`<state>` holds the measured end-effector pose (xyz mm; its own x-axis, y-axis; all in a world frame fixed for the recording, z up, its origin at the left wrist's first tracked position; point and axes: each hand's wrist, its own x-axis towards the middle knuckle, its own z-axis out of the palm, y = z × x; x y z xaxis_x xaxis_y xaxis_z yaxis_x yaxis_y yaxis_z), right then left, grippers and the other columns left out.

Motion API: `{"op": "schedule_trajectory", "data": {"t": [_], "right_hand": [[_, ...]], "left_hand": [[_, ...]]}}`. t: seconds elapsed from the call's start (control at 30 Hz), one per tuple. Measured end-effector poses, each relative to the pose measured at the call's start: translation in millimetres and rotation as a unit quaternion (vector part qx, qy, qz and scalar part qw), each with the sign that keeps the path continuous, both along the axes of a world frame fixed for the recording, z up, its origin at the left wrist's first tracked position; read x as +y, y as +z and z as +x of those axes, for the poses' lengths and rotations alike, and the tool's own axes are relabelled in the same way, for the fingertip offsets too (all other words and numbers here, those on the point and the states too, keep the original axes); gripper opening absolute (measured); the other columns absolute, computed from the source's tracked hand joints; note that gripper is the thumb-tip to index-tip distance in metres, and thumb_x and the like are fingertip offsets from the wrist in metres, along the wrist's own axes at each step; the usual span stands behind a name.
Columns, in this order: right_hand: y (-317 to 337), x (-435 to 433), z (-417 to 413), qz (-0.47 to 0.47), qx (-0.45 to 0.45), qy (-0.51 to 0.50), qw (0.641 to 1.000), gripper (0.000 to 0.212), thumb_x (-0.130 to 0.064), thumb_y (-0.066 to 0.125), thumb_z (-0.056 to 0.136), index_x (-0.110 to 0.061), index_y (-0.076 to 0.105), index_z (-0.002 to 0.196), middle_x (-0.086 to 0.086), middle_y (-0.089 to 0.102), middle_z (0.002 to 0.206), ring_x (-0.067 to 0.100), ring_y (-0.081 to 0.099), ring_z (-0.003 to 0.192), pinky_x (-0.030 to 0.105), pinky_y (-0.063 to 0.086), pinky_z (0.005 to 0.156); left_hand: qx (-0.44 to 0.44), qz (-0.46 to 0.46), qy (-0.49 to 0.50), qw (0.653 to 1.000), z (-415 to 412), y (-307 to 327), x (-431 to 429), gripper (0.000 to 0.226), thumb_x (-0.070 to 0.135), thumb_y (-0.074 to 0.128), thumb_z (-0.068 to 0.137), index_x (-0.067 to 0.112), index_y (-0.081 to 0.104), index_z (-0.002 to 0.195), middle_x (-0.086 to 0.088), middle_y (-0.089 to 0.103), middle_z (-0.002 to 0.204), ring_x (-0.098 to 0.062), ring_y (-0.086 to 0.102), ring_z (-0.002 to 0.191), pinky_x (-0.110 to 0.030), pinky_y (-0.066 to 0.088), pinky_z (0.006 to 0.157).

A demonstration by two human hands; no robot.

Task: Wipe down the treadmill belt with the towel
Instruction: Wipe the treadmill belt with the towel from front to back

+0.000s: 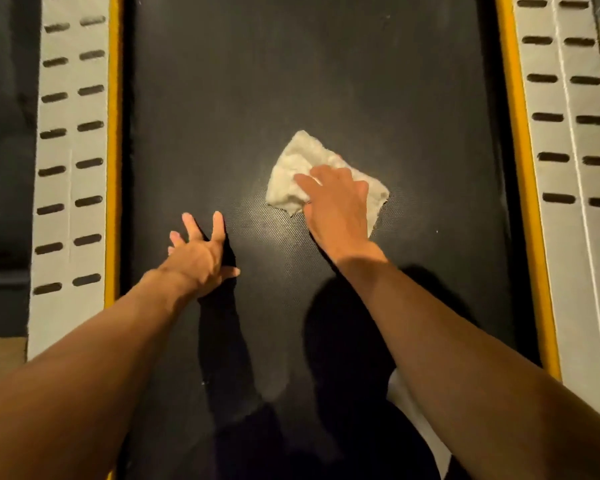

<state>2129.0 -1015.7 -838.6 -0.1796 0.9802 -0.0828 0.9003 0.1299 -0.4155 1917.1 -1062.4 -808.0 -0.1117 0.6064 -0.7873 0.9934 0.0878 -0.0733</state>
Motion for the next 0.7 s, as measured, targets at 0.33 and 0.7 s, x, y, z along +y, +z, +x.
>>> {"op": "schedule_trajectory", "data": {"t": [0.33,0.7], "right_hand": [[15.2,-18.9,-26.1,0.016,-0.004,-0.039,0.999,0.052,-0.006,0.049,0.084,-0.028,0.051,0.132,0.000,0.056,0.129,0.030,0.049,0.106,0.040,0.032,0.087],[39.9,-30.0,-6.2,-0.127,-0.073,0.126,0.981,0.064,0.001,0.045,0.082,-0.027,0.043,0.139,0.005,0.045,0.144,0.032,0.042,0.130,0.047,0.038,0.102]], "left_hand": [[-0.079,0.054,0.089,0.991,-15.4,-15.8,-5.8,0.104,0.041,0.069,0.085,0.041,-0.012,0.150,-0.013,-0.026,0.157,-0.043,-0.010,0.146,-0.066,0.018,0.112],[-0.091,0.059,0.116,0.987,-8.6,-3.3,-8.3,0.098,0.032,0.067,0.089,0.039,-0.008,0.151,-0.014,-0.025,0.158,-0.044,-0.011,0.145,-0.070,0.015,0.108]]}}
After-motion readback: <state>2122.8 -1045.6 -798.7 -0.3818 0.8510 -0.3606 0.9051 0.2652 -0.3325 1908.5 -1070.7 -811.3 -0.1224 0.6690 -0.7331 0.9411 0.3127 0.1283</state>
